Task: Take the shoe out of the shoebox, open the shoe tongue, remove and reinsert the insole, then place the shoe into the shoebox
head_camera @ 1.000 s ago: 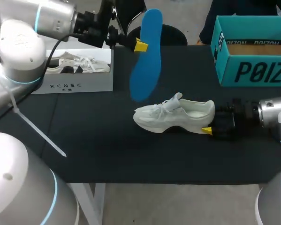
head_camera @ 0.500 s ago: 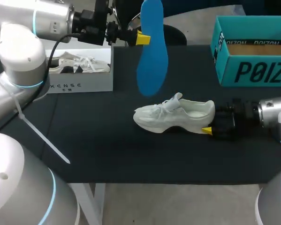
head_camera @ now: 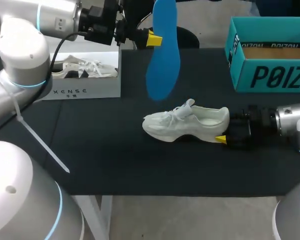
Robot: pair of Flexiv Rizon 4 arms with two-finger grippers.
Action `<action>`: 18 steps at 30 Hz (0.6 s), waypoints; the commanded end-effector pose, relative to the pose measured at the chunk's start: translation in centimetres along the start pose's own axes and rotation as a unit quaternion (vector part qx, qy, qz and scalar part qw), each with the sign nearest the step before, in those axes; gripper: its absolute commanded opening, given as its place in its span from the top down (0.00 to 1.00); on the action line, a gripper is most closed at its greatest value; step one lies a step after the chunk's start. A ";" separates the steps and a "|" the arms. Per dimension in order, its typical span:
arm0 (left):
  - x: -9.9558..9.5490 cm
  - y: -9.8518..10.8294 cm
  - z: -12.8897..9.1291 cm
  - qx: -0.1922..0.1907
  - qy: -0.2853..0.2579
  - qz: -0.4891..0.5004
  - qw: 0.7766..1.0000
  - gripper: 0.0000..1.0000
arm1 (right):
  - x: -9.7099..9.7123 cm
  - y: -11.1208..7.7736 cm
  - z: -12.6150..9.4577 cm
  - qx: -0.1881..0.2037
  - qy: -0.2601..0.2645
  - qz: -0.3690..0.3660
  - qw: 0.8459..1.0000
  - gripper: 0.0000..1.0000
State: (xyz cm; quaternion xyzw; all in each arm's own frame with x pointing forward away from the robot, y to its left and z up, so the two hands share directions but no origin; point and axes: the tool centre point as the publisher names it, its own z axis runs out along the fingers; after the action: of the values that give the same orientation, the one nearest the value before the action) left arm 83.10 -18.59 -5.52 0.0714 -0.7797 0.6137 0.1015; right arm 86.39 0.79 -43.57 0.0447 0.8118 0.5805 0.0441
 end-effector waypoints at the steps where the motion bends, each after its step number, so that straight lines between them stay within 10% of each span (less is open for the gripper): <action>1: 0.0 0.0 0.1 0.000 0.000 0.000 1.000 1.00 | 0.1 -0.3 0.3 0.002 -0.001 0.000 1.000 0.84; 2: 0.0 0.0 0.1 0.000 0.000 0.000 1.000 1.00 | 0.1 -0.3 0.1 0.003 -0.003 0.000 1.000 0.56; 3: 0.0 0.0 0.1 0.000 0.000 0.000 1.000 1.00 | 0.1 -0.3 -0.1 0.006 -0.006 0.002 1.000 0.08; 4: 0.0 0.0 0.1 0.000 0.000 0.000 1.000 1.00 | 0.1 -0.4 -0.3 0.008 -0.009 0.003 1.000 0.00; 18: 0.0 0.0 0.1 0.000 0.000 0.000 1.000 1.00 | 0.3 -0.1 -5.0 0.045 -0.059 -0.003 0.997 0.00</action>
State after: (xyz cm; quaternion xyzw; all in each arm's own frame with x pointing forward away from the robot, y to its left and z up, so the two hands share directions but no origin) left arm 83.13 -18.54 -5.48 0.0711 -0.7796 0.6139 0.1019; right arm 86.68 -3.23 -43.40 0.0718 0.8275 0.5505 0.0837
